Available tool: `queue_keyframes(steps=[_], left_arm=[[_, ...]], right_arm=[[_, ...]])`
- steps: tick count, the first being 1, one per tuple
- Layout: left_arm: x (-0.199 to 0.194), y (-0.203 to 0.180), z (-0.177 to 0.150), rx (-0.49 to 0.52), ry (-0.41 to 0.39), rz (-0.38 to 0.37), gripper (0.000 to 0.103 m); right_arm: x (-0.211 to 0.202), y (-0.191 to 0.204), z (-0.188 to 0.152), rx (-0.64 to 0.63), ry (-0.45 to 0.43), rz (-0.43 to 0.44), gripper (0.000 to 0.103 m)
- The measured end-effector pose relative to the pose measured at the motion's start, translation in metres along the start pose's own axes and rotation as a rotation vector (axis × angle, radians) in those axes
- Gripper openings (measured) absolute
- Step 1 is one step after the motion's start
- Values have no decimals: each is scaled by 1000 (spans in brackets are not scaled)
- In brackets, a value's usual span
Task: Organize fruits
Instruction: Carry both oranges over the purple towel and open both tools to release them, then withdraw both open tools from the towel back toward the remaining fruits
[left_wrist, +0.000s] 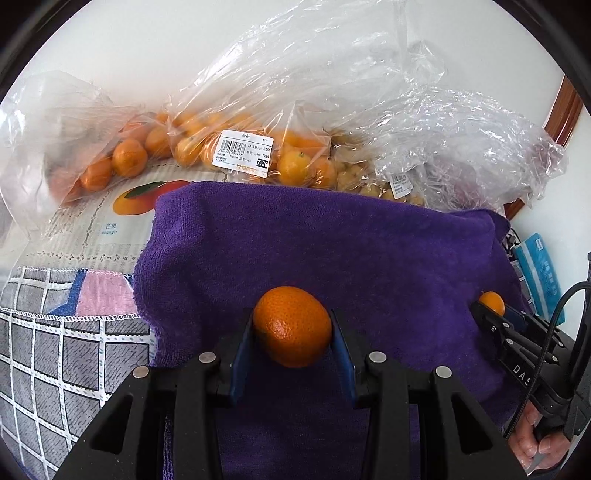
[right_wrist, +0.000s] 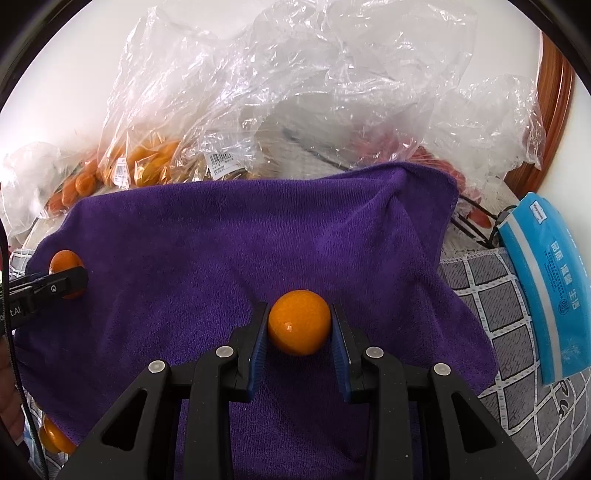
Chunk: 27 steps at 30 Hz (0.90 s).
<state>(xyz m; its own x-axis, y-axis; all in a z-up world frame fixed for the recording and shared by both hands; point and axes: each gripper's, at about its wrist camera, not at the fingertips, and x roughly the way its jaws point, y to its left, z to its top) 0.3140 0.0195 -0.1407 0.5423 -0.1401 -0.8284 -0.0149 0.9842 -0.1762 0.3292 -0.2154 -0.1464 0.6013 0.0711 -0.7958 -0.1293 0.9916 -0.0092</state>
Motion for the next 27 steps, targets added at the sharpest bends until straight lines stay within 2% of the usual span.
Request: queue_keyframes(steps=[2,3,5,7,11,15,20,24,27], left_arm=[[-3,0,0,0,-6,2,38],[-6,-1,0,2,-14,3,42],[-13,-3,0,9,-32,21,51],[-23,-4,1,17,-52,31,53],[-44,-5,-1,17,-79,34,57],[-67,-3,-10,17,-90,52,58],[-101,-2,-32,24,-120,77,58],[-124,1,-52,16,-128,60,58],[-137,7,-70,-9,-128,0,58]], right_arm=[[0,1,-1,-4,3,1,33],[0,2,-1,-7,3,-1,34],[-5,3,-1,-11,-4,-2,44],[-11,5,0,-15,-17,-3,58],[-31,10,0,-15,-46,-14,65],[-58,11,-5,19,-91,-18,66],[-87,13,-18,29,-93,-29,66],[-114,16,-33,27,-114,-55,66],[-136,15,-49,40,-133,-49,66]])
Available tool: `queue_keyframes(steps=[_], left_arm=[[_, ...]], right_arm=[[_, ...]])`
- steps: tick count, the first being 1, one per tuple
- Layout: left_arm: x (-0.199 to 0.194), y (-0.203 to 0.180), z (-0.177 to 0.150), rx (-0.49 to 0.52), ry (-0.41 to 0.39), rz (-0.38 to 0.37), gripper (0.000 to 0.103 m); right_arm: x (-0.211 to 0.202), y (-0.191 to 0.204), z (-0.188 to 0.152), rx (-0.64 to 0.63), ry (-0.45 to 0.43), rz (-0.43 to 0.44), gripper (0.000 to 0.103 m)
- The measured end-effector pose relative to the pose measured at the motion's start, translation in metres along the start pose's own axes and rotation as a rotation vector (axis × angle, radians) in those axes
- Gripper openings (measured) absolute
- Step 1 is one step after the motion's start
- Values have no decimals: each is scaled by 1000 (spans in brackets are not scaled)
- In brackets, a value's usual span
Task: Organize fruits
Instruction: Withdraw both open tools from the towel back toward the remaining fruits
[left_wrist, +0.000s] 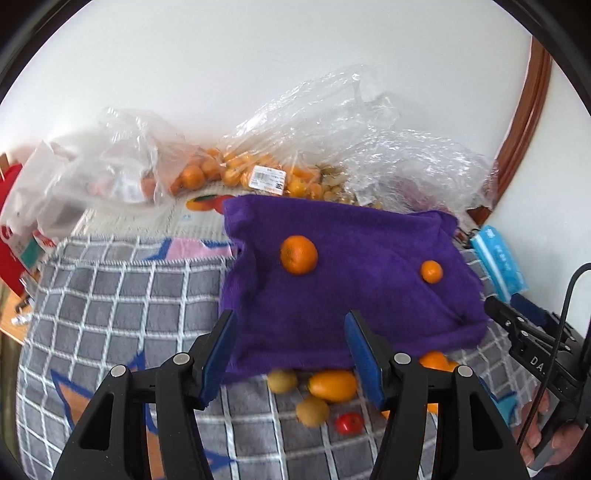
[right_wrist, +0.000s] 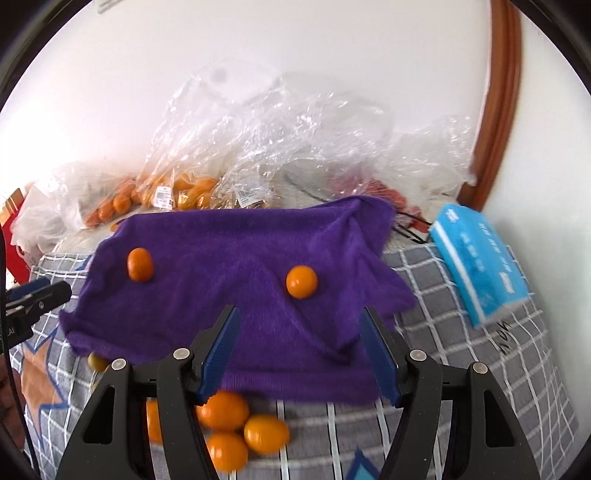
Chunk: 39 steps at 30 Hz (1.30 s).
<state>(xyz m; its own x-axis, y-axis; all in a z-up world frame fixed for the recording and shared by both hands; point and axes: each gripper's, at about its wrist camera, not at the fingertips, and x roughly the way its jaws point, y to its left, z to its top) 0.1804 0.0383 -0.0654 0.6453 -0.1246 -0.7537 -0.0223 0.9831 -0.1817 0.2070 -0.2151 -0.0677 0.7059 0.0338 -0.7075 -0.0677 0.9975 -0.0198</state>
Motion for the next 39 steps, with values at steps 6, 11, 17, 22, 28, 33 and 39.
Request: queue_keyframes(steps=[6,11,17,22,28,33,39], left_arm=[[-25,5,-34,-6,-66,54,57],[-33,12,-57,16,-54,73,57],[-34,26,-79,14,-11,72,57],[-30,38,-91,2,-1,83,57],[-17,47,-98,-28,48,73,58],[-14,52,-104,-40,51,71,58],[-7,58,-110,-41,73,73,58]], right_arm=[[-26,-9,-26,37,14,45,66],[-42,-6,-52,10,4,37,66],[-40,-4,-75,39,32,69,66],[-34,4,-87,26,56,66,66],[-38,8,-97,-1,32,44,63],[-29,10,-99,7,39,90,50],[-8,25,-102,-7,71,121,45]])
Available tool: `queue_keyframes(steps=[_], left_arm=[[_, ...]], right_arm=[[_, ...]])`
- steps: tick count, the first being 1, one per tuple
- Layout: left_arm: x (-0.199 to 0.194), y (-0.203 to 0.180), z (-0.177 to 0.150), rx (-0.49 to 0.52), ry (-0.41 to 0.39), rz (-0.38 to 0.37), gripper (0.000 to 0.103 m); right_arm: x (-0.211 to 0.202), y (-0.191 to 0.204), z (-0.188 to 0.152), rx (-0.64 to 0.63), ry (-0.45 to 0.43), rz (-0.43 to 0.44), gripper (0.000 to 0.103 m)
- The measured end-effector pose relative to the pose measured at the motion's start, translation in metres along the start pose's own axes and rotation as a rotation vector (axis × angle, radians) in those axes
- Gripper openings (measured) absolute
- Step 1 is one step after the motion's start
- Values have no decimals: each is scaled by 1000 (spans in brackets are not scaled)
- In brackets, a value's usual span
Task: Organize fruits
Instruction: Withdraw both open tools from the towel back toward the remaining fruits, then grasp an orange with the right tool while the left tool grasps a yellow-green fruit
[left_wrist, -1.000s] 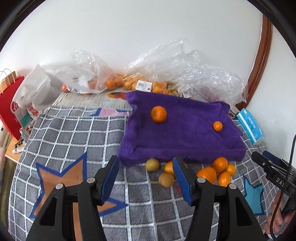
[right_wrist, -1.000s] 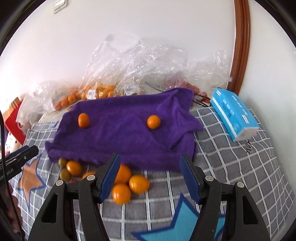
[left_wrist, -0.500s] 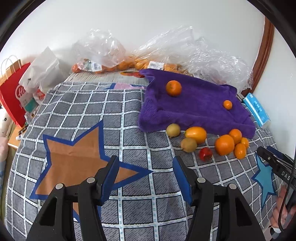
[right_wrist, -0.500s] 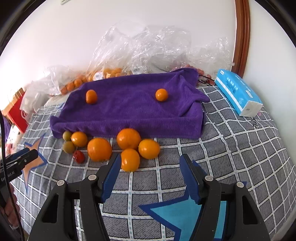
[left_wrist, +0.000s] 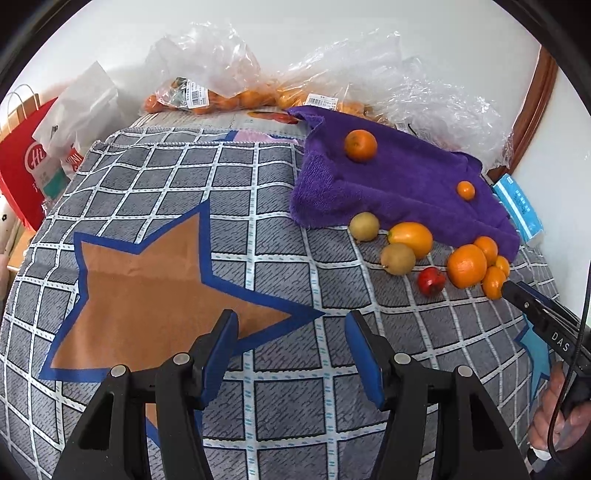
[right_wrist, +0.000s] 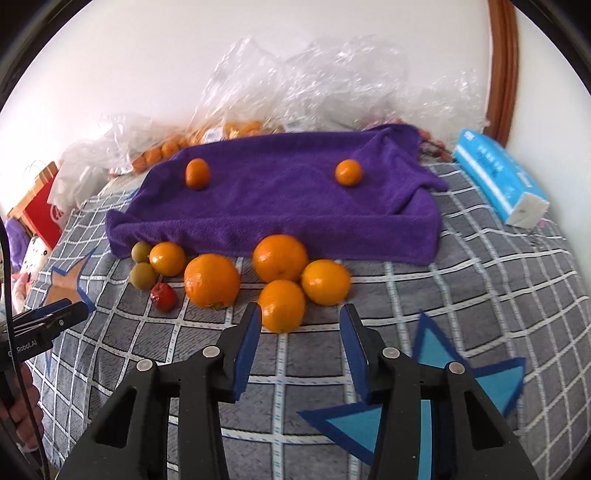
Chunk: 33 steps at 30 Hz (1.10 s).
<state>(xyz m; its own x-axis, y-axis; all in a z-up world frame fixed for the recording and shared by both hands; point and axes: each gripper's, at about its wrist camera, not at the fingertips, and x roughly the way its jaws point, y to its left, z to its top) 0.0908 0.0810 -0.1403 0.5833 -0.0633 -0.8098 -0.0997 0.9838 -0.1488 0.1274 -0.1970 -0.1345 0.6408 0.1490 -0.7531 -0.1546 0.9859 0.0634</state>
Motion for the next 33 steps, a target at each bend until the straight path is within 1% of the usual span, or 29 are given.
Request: queue_keyframes(steps=[2,7,10,13,15,16,21,28,33], left_arm=[[4,2,-2,4,2,15,58],[6,2,-4,30,-37,37,58],[9,-1,-6,49,-58,55,57],[10,-3,-6,59,-57,68,58],[10,-3,-6,63,-56,59,62],[11,-3,-6,62,-55,49,63],[10,-2,-6,57,-57,16,69],[11,-4,-6,67,-54,12,71],[8,2,-6,43,-64,-27,70]], right_arm=[[6,2,-1,4,6,6,44],[22,9,0,-5,23,7,42],[29,12,1,-5,29,-3,41],[32,14,1,-14,26,-16,39],[32,14,1,-14,21,-17,36],[32,13,0,-11,23,-18,33],[32,15,0,-28,23,-26,32],[30,13,-1,-29,27,-13,32],[18,16,-5,-45,-20,-22,32]])
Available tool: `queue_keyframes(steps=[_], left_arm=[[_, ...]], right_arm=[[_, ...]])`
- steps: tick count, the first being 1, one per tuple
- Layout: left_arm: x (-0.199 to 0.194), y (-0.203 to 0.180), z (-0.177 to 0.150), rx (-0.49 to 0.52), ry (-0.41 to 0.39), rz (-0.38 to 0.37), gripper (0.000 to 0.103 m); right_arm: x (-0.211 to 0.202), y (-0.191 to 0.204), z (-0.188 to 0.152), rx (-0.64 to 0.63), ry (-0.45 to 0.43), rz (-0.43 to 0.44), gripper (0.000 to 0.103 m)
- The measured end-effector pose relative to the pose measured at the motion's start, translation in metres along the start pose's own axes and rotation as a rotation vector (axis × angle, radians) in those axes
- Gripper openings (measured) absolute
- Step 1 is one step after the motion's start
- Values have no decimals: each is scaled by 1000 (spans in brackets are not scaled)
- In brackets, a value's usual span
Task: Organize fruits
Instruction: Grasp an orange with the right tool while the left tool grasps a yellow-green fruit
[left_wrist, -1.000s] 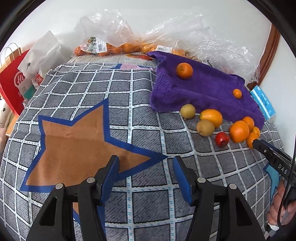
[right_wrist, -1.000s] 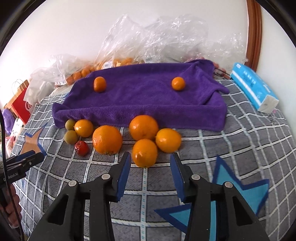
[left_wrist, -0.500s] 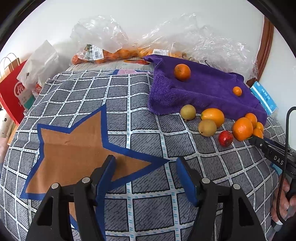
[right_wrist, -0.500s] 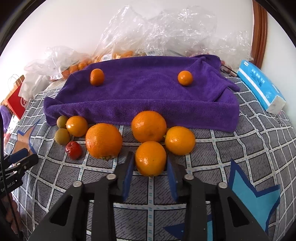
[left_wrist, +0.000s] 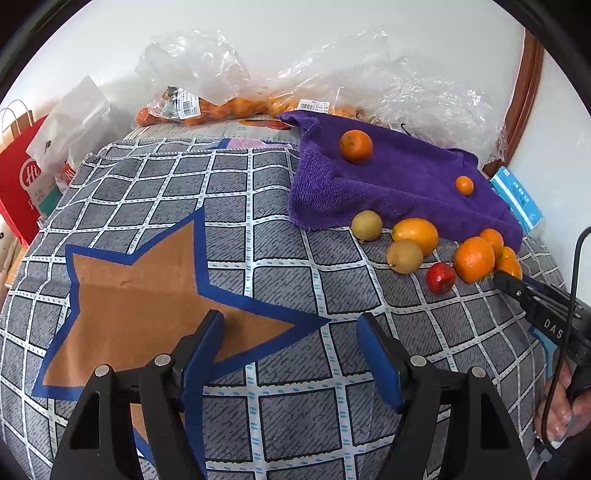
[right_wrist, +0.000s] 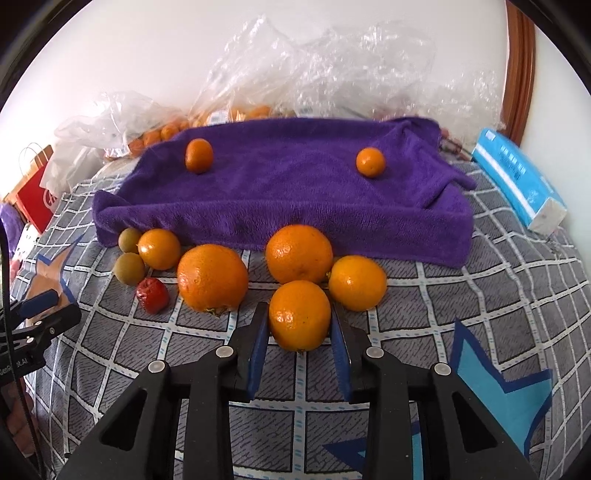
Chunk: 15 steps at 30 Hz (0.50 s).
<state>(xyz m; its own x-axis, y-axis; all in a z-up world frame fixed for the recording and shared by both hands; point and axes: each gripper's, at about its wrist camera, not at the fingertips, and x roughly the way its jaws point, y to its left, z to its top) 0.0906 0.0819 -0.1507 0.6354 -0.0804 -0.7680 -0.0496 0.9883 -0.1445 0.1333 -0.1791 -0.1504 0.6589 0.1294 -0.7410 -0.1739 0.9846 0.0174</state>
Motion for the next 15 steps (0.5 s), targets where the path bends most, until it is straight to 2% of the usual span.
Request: queue_keyframes(steps=[7,11,13,15], left_arm=[[-10,-2,-4,17,8,-38,65],[-9,-24,5,41,4,-115,65],[-3,-37,10,55,8,-122,65],[3,-46,16,63,12,-128,60]], right_arm=[[-10,-2,-5,-5,-21,5,32],[-15,-8,-8,2,-26,0,32],[-18,-13,-11,1,-33,-22,32],[-22,-21,-16,4,-39,-43,32]])
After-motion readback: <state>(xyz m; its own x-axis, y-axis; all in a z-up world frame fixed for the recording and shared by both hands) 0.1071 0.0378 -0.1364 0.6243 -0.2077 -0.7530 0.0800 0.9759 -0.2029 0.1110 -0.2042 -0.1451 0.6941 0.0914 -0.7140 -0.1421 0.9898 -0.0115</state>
